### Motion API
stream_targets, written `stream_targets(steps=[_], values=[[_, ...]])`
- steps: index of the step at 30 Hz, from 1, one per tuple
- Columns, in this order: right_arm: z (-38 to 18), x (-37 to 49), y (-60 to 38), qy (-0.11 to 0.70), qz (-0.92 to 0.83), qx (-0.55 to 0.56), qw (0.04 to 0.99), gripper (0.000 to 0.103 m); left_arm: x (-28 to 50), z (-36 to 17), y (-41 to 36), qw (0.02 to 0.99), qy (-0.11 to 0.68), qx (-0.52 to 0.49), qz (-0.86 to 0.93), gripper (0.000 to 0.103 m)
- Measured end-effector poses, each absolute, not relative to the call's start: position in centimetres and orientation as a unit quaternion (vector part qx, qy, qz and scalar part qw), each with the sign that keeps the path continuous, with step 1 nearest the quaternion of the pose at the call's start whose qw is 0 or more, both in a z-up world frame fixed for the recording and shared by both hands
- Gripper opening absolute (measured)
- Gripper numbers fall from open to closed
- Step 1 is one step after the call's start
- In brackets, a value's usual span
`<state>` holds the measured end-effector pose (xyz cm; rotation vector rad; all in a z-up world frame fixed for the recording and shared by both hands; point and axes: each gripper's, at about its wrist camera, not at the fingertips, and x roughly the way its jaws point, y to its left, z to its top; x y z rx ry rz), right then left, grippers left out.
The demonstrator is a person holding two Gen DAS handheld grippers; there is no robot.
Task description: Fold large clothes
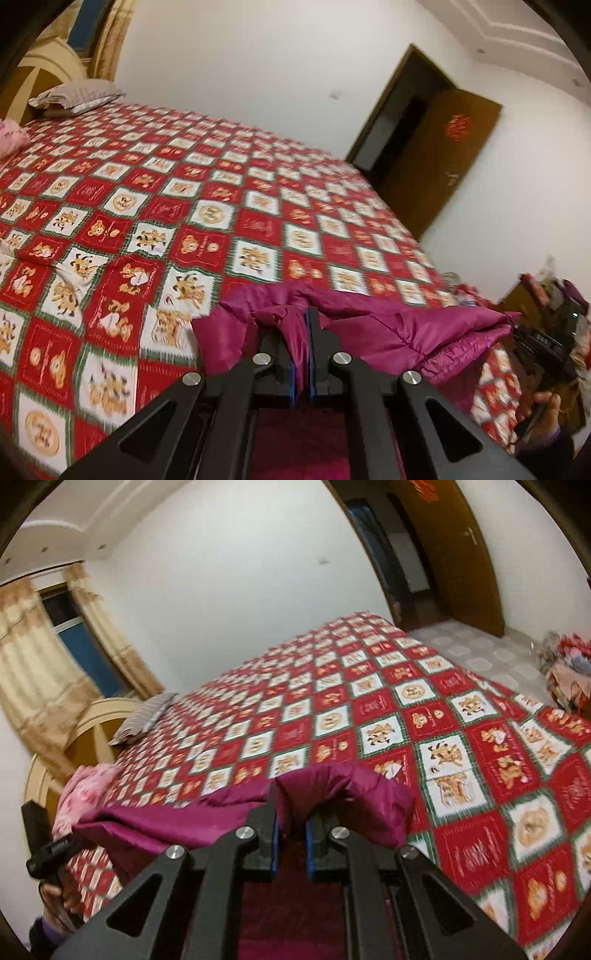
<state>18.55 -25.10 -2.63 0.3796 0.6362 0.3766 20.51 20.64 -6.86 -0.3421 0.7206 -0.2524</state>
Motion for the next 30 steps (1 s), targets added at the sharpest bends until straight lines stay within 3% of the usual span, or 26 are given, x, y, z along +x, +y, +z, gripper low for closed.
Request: stream_targets(steps=[15,23,27,30], values=[[-11.9,28.9,-22.1,0.348,0.104,0.157,0.918,0.016,29.3,-16.6,18.9,0.895,0.422,-0.145,-0.028,0.005],[-14.4,30.5,-21.8,0.365,0.098,0.164,0.911,0.043,29.7,-16.9,21.9,0.865,0.429,-0.249,-0.074,0.006],[-13.7,29.9,-22.4,0.356,0.112,0.177,0.911,0.063,29.4,-14.1,24.1,0.852,0.422,-0.290,-0.108,0.009],[-12.3,28.7,-23.3,0.334,0.111,0.189,0.917,0.067,28.8,-11.5,25.1,0.857,0.410,-0.292,-0.108,0.015]])
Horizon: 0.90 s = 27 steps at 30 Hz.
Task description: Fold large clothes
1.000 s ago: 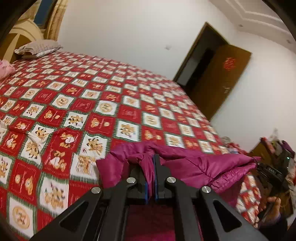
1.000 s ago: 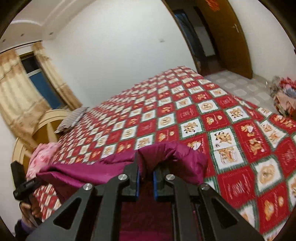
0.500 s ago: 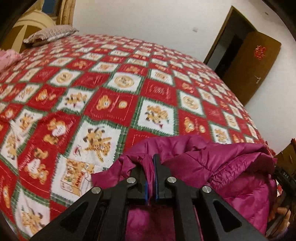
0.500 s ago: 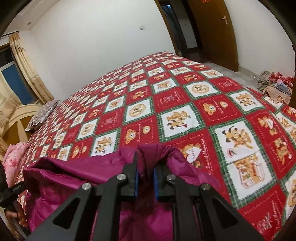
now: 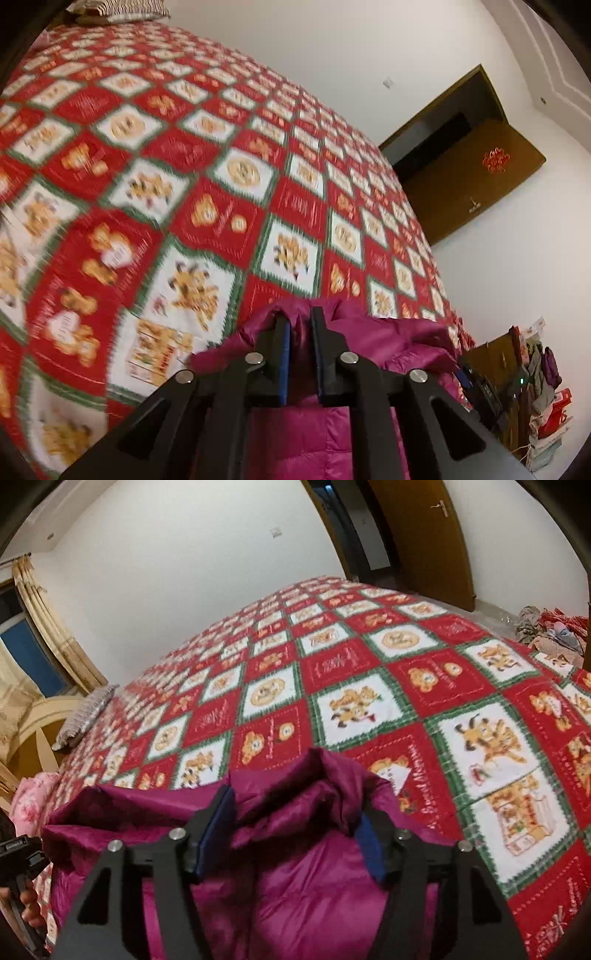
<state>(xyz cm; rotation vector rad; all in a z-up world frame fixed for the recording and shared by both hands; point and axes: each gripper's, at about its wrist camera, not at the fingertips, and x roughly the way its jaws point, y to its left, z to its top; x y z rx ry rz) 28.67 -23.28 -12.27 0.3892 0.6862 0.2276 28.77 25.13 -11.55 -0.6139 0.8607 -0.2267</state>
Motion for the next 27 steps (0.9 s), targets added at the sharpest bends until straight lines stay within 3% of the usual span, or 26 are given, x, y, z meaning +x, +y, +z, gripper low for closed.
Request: stream_targets(steps=[2,4,5,8,9,10,12,16,19,27], values=[[-10.8,27.2,-24.0,0.313,0.110,0.196,0.923,0.069,28.2,-10.0,25.6,0.867,0.393,-0.286,-0.106,0.033],[-9.3,25.6,-24.6,0.296,0.111,0.191,0.929,0.069,27.2,-8.3,26.3,0.884,0.362,-0.283,-0.088,0.075],[-8.7,24.9,-24.7,0.294,0.104,0.178,0.933,0.069,26.4,-7.4,26.6,0.893,0.336,-0.289,-0.077,0.078],[-7.4,23.5,-24.0,0.307,0.099,0.132,0.937,0.068,25.7,-6.5,25.2,0.909,0.321,-0.262,-0.051,0.078],[-7.1,23.2,-23.4,0.313,0.105,0.117,0.937,0.060,25.8,-6.7,23.9,0.912,0.331,-0.236,-0.051,0.078],[-6.8,23.1,-22.6,0.319,0.111,0.101,0.936,0.043,26.1,-6.8,22.2,0.917,0.338,-0.206,-0.052,0.078],[-6.3,23.3,-20.7,0.336,0.122,0.073,0.931,0.027,26.5,-7.5,17.8,0.928,0.345,-0.127,-0.052,0.078],[-6.7,25.8,-14.9,0.345,0.128,0.008,0.930,0.027,28.3,-9.8,11.1,0.935,0.349,-0.046,-0.048,0.078],[-9.6,28.8,-13.0,0.375,0.126,0.021,0.918,0.027,30.1,-12.2,8.4,0.930,0.368,0.013,-0.008,0.078],[-14.7,31.2,-12.5,0.396,0.122,0.037,0.909,0.027,32.2,-16.6,8.7,0.916,0.402,-0.003,0.023,0.079]])
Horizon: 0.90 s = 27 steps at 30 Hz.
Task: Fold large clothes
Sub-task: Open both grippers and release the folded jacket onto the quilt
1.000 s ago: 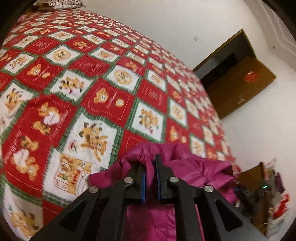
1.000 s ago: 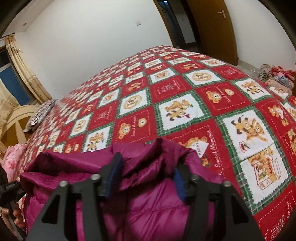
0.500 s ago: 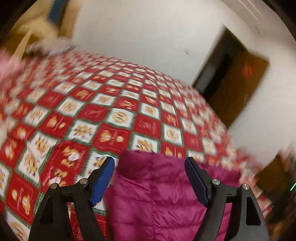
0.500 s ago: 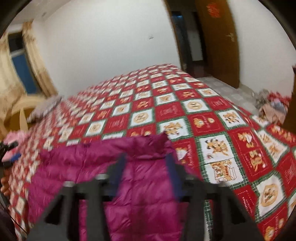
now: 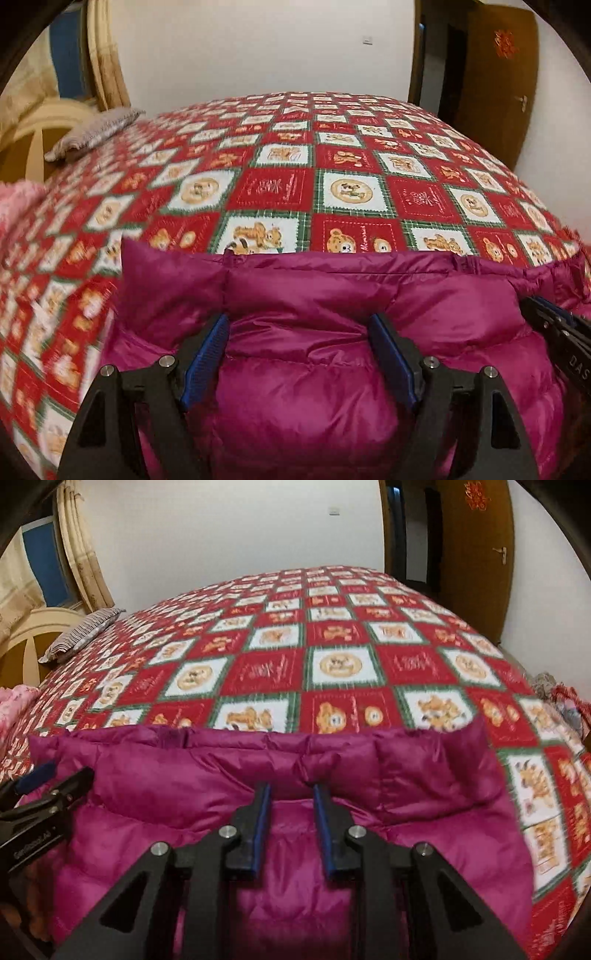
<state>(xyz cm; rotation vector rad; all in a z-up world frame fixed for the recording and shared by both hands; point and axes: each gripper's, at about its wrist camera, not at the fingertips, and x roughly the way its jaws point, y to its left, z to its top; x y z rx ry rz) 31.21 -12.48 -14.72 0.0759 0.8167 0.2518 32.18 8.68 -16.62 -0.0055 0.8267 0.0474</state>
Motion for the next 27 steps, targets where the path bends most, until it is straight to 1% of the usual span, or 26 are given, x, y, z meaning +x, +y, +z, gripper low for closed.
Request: stream_targets(steps=[6,10,13,16,18,22,24,27], values=[[-15.6,31.4,-12.7,0.392,0.122,0.045,0.911,0.026,32.8,-18.0,8.0,0.918,0.395,0.004,0.036,0.082],[-15.5,31.5,-12.5,0.395,0.117,0.041,0.910,0.026,33.3,-18.6,8.0,0.913,0.406,0.008,0.043,0.084],[-14.6,31.4,-13.1,0.400,0.118,0.043,0.908,0.025,33.4,-18.8,8.0,0.911,0.409,0.011,0.045,0.085],[-12.4,30.5,-15.4,0.373,0.090,0.041,0.922,0.025,33.5,-18.9,8.1,0.911,0.410,0.008,0.044,0.085],[-11.9,30.5,-17.1,0.371,0.052,0.020,0.927,0.025,33.5,-18.9,8.2,0.911,0.410,0.010,0.045,0.085],[-14.7,31.6,-20.9,0.410,0.008,0.025,0.912,0.025,33.4,-18.9,8.2,0.911,0.409,0.011,0.045,0.085],[-16.2,31.8,-22.2,0.412,0.013,0.057,0.909,0.025,33.4,-18.9,8.2,0.911,0.409,0.012,0.045,0.085],[-16.8,32.2,-23.6,0.406,0.031,0.104,0.907,0.025,33.4,-18.9,8.2,0.911,0.410,0.012,0.045,0.085]])
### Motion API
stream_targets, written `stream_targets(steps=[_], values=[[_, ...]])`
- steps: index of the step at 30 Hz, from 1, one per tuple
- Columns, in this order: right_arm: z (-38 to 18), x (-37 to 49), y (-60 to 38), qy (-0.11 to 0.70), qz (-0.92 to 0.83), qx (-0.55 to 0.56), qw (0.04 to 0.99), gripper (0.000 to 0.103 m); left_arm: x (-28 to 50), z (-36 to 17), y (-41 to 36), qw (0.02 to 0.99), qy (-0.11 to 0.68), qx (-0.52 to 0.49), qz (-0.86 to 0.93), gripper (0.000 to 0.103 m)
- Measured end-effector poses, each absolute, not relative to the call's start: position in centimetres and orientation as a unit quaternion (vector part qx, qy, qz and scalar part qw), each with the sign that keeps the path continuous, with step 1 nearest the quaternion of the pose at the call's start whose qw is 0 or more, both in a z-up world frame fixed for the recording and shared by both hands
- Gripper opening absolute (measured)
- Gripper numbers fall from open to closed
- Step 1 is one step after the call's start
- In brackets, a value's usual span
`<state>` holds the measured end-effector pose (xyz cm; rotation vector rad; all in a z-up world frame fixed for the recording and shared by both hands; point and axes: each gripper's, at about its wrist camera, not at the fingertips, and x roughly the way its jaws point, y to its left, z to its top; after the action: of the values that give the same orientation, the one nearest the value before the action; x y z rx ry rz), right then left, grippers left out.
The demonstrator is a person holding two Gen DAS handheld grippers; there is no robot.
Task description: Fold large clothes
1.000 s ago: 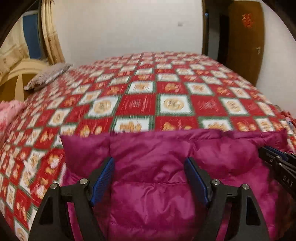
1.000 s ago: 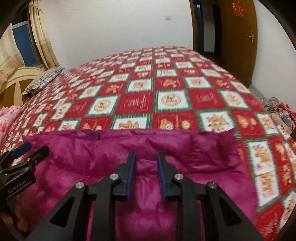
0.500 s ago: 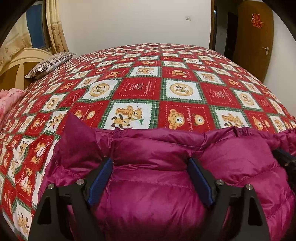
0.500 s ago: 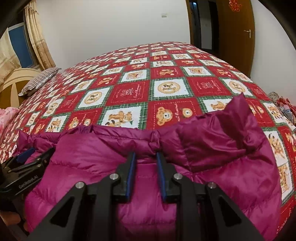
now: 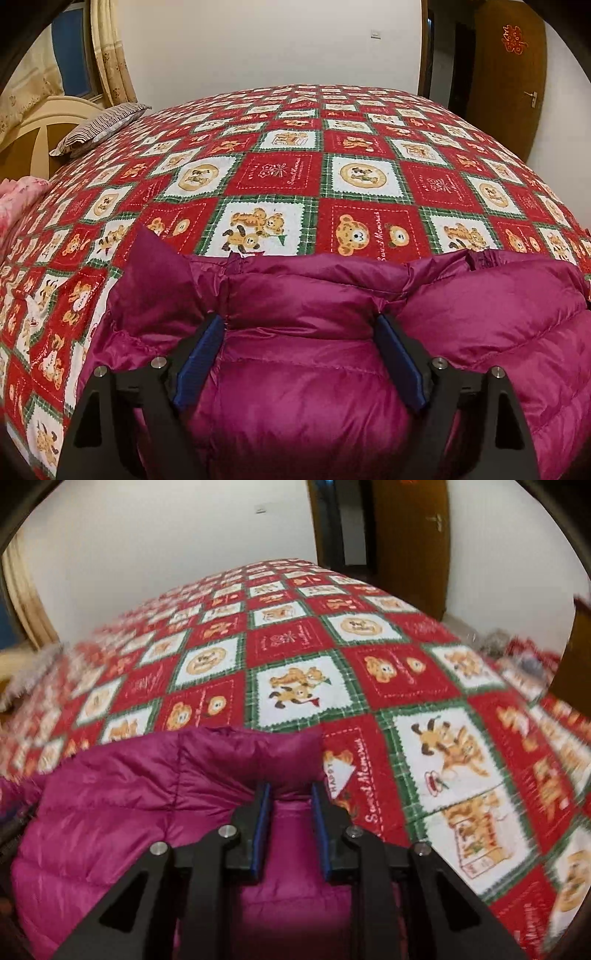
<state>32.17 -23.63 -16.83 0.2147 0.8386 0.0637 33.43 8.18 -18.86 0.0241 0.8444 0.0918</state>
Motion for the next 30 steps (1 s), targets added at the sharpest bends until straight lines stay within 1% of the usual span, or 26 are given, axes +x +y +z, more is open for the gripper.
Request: stream_targets(steps=[4,7,10,15,18,20,22,28,30], values=[[-16.9,32.1,-23.9,0.403,0.046,0.122,0.906,0.025,33.5,-18.9,8.2,0.911,0.411,0.006,0.042,0.085],[-16.6,32.1,-23.0,0.410,0.032,0.101,0.906,0.025,33.3,-18.5,8.9,0.908,0.418,-0.013,0.022,0.085],[-15.8,31.6,-23.1,0.422,0.028,0.085,0.902,0.025,31.7,-16.7,10.7,0.908,0.418,-0.029,0.004,0.085],[-11.5,26.7,-22.2,0.367,0.049,0.068,0.926,0.025,26.8,-13.5,14.0,0.922,0.385,-0.040,0.015,0.085],[-9.6,22.8,-18.6,0.349,0.106,0.065,0.929,0.025,24.2,-12.9,14.3,0.928,0.372,-0.031,0.013,0.085],[-9.3,21.2,-16.3,0.347,0.135,0.071,0.925,0.025,22.3,-13.0,14.2,0.932,0.361,-0.016,0.027,0.085],[-9.8,20.1,-14.0,0.350,0.159,0.075,0.920,0.025,21.5,-13.4,14.6,0.934,0.354,-0.014,0.039,0.085],[-14.2,19.8,-9.7,0.384,0.167,0.051,0.907,0.025,22.3,-16.7,15.7,0.919,0.389,0.001,0.056,0.085],[-15.4,19.9,-9.6,0.387,0.162,0.042,0.907,0.022,22.3,-17.6,16.1,0.915,0.400,-0.014,0.042,0.085]])
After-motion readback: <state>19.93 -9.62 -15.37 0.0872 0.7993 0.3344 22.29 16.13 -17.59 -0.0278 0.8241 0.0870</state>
